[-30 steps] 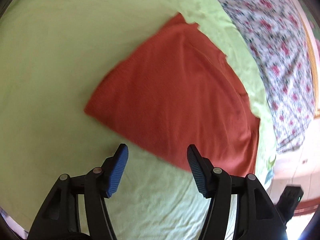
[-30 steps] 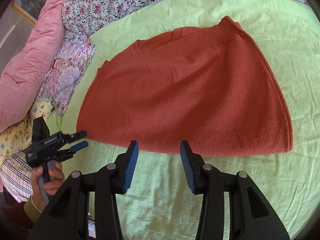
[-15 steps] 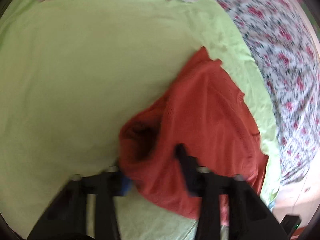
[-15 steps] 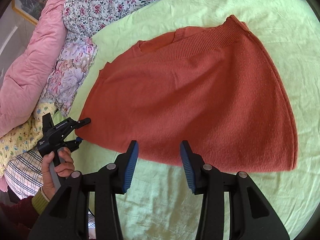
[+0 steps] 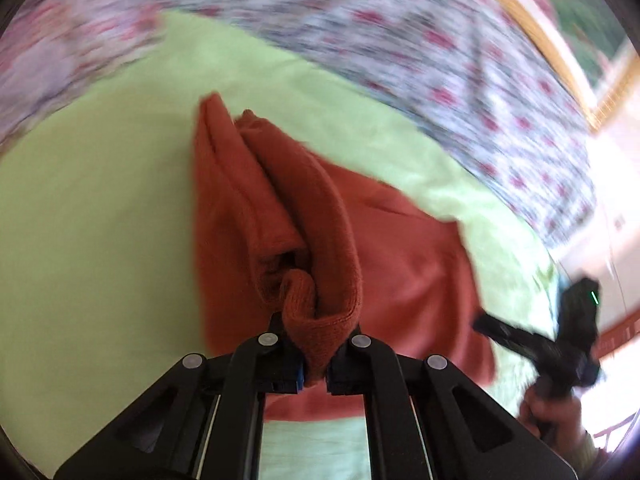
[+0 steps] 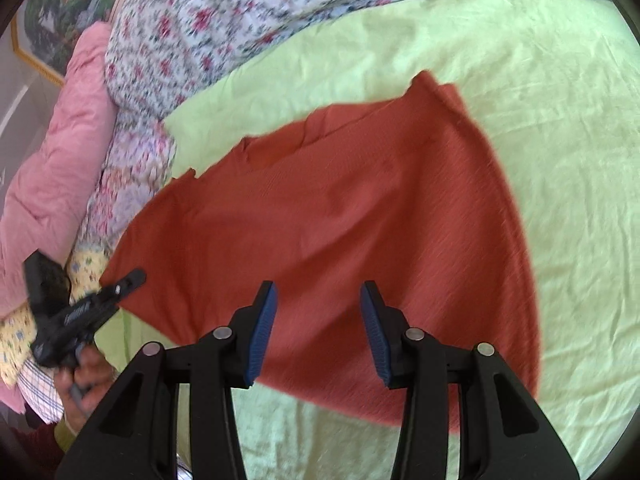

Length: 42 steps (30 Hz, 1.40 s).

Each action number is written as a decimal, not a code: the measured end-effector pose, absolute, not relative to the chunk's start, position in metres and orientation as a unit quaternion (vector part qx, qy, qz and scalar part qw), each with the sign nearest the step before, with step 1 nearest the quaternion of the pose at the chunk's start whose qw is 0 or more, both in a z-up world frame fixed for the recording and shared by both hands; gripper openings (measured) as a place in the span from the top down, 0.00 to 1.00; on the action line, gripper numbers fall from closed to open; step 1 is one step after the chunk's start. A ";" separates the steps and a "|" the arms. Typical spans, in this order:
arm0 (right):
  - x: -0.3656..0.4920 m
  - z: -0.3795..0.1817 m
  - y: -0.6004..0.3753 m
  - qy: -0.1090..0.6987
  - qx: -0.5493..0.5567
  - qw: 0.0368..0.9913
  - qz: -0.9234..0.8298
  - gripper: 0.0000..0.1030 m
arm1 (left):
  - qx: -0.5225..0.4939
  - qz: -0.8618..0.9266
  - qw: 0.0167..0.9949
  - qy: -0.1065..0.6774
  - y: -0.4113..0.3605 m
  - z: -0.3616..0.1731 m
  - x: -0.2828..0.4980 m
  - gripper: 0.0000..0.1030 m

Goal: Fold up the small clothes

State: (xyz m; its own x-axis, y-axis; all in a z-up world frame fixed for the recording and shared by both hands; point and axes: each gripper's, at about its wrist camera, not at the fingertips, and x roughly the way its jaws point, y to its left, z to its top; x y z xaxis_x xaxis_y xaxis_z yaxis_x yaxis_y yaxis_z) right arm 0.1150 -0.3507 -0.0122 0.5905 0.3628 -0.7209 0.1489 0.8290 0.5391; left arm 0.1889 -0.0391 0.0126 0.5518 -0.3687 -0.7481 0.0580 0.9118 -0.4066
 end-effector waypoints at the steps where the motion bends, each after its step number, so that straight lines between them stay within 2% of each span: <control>1: 0.116 -0.012 -0.356 0.445 0.292 0.845 0.062 0.57 | -0.161 -0.144 0.862 0.459 -0.056 0.013 0.188 0.96; 8: 0.138 -0.019 -0.384 0.442 0.338 0.828 0.076 0.56 | -0.080 -0.207 0.835 0.503 -0.145 -0.030 0.188 0.96; 22: 0.256 -0.053 -0.310 0.492 0.384 0.750 0.221 0.56 | -0.075 -0.218 0.834 0.501 -0.137 -0.024 0.183 0.96; 23: 0.264 -0.053 -0.304 0.495 0.376 0.752 0.219 0.58 | -0.072 -0.218 0.835 0.501 -0.137 -0.023 0.183 0.96; 24: 0.270 -0.053 -0.299 0.499 0.365 0.755 0.217 0.63 | -0.069 -0.217 0.835 0.501 -0.140 -0.022 0.185 0.96; 25: 0.274 -0.050 -0.295 0.502 0.349 0.762 0.215 0.84 | -0.069 -0.219 0.835 0.500 -0.140 -0.020 0.185 0.96; 29: 0.266 -0.021 -0.298 0.477 0.316 0.789 0.223 0.86 | -0.073 -0.251 0.832 0.489 -0.148 -0.005 0.186 0.96; 35: 0.212 0.025 -0.346 0.430 0.295 0.828 0.206 0.86 | -0.061 -0.327 0.813 0.477 -0.203 0.007 0.181 0.95; 42: 0.175 -0.007 -0.409 0.453 0.295 0.830 0.137 0.86 | -0.031 -0.353 0.785 0.509 -0.263 -0.031 0.185 0.95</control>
State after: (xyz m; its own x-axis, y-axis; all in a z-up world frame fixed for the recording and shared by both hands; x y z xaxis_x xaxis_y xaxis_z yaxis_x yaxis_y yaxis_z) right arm 0.1747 -0.4094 -0.0073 0.5531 0.4939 -0.6710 0.0397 0.7888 0.6133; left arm 0.1850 -0.2632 -0.0308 0.2329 -0.5856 -0.7764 0.5233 0.7484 -0.4075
